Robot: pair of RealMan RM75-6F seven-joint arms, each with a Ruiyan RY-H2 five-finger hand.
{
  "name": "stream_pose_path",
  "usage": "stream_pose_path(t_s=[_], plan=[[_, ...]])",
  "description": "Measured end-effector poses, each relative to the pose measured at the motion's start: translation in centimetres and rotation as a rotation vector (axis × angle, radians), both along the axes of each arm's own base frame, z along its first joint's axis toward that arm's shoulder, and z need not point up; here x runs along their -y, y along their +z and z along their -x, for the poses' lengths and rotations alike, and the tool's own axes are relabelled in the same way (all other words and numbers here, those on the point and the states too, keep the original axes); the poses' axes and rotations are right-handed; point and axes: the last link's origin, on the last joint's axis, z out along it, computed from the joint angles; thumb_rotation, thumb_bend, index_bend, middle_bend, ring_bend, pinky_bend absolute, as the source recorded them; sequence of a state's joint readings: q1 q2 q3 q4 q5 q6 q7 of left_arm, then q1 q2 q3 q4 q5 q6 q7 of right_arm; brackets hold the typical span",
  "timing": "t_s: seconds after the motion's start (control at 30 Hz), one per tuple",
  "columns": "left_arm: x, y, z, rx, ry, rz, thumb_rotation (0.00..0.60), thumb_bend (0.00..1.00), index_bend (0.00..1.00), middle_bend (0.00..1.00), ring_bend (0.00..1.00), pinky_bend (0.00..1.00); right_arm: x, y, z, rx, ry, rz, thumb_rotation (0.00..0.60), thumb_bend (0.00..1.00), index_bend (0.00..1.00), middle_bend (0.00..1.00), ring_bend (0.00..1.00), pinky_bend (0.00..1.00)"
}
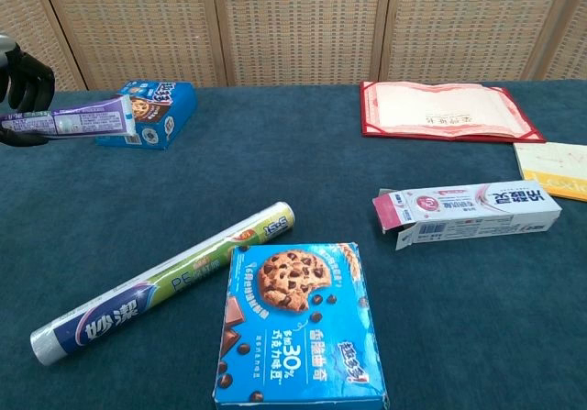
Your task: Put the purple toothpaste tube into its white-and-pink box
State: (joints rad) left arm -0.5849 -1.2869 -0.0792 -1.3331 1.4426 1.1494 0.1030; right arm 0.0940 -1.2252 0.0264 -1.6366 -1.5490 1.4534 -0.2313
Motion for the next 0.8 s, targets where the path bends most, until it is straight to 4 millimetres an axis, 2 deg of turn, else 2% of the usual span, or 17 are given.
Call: stream_pose_path(t_s=[0.27, 0.5, 0.8], plan=[[0.2, 1.4, -0.7, 0.048, -0.059, 0.022, 0.6, 0.35, 0.87, 0.65, 0.54, 0.52, 1.6, -0.8, -1.3, -0.008, 0.003, -0.062, 0.6, 0.06, 0.0, 0.0, 0.0, 0.0], [0.1, 2.2, -1.3, 0.058, -0.092, 0.014, 0.6, 0.35, 0.87, 0.65, 0.54, 0.52, 5.2, -1.5, -4.0, -0.025, 0.014, -0.13, 0.6, 0.06, 0.0, 0.0, 0.0, 0.0], [0.1, 2.3, -1.5, 0.053, -0.089, 0.014, 0.6, 0.35, 0.87, 0.65, 0.54, 0.52, 9.1, -3.2, -5.9, -0.05, -0.041, -0.248, 0.6, 0.06, 0.0, 0.0, 0.0, 0.0]])
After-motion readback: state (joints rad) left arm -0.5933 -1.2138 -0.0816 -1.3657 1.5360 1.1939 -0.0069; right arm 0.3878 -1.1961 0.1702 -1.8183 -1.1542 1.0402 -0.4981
